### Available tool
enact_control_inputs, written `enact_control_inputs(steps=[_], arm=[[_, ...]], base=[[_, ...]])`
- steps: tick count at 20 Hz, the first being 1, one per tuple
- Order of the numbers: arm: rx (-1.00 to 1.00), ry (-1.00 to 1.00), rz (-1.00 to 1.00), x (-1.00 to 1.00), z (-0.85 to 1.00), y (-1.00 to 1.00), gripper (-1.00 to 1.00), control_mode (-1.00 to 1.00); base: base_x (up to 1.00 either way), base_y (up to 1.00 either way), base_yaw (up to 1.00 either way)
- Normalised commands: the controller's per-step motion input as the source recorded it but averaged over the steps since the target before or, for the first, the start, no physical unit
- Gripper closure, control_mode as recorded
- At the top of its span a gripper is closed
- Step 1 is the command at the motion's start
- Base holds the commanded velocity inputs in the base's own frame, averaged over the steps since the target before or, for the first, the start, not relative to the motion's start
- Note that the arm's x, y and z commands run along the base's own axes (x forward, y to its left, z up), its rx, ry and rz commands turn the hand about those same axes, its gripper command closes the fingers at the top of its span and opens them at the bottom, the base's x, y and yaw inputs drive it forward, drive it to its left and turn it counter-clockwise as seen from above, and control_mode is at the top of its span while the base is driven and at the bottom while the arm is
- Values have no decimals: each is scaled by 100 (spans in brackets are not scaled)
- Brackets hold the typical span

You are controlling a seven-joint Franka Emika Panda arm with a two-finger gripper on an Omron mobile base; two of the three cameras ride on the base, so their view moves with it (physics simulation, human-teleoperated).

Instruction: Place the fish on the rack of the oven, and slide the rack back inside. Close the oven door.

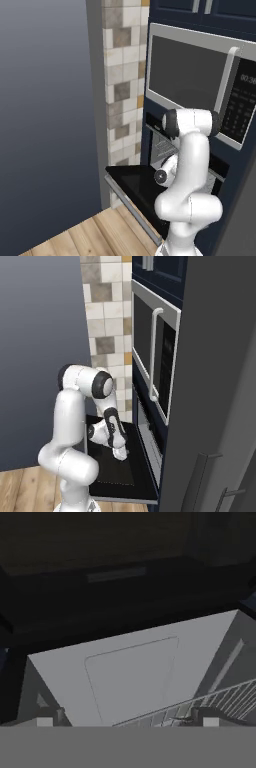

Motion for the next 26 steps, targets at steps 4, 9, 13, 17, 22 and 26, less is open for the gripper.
enact_control_inputs(steps=[4,9,13,17,22,26], arm=[[-3,-32,0,-43,92,99,-100,-100],[0,-34,-3,-8,100,69,-100,-100],[0,-20,-1,1,100,34,-100,-100],[0,-6,0,7,100,34,-100,-100],[0,0,0,-4,100,43,-100,-100],[0,0,0,-40,92,54,-100,-100]], base=[[0,0,0],[0,0,0],[0,0,0],[0,0,0],[0,0,0],[0,0,0]])
